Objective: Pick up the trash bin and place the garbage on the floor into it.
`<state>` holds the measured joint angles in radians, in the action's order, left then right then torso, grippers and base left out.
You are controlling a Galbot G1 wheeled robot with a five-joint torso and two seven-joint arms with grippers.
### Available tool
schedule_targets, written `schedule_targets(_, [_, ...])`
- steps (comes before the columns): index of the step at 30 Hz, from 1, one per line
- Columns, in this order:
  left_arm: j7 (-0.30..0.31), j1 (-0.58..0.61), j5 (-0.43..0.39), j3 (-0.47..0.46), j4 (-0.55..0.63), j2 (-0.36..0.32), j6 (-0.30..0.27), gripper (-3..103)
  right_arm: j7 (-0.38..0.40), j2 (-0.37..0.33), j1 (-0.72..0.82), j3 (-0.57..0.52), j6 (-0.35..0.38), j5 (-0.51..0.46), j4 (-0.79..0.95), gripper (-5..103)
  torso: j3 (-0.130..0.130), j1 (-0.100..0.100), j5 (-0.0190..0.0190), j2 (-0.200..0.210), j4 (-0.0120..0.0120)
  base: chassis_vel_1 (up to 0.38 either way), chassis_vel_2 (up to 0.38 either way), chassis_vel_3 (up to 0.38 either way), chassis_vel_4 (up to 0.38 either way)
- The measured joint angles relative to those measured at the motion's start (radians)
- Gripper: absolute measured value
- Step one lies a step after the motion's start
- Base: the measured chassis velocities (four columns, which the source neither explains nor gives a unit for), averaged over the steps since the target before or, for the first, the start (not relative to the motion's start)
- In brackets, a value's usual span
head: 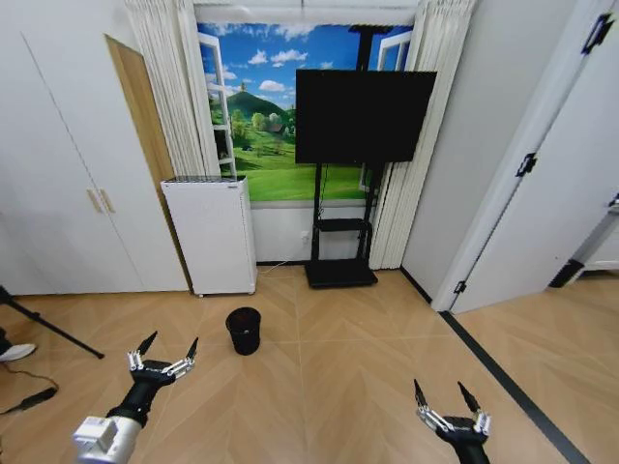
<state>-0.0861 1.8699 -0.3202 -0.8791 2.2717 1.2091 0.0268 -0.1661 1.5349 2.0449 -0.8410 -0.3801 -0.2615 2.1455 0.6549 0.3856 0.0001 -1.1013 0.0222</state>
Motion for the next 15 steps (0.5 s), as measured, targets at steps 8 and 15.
schedule_targets(8, [0.0,0.0,0.0,0.0,0.0,0.0,0.0,100,0.0,0.0,0.0,0.0,0.0,0.0,0.0,100,0.0,0.0,-0.0001,0.0,0.0007,0.063,-0.051,-0.098,0.068])
schedule_targets(15, [0.0,0.0,0.0,0.0,0.0,0.0,0.0,100,0.0,0.0,0.0,0.0,0.0,0.0,0.0,100,0.0,0.001,-0.0001,0.001,0.0003,-0.037,0.03,0.045,-0.03])
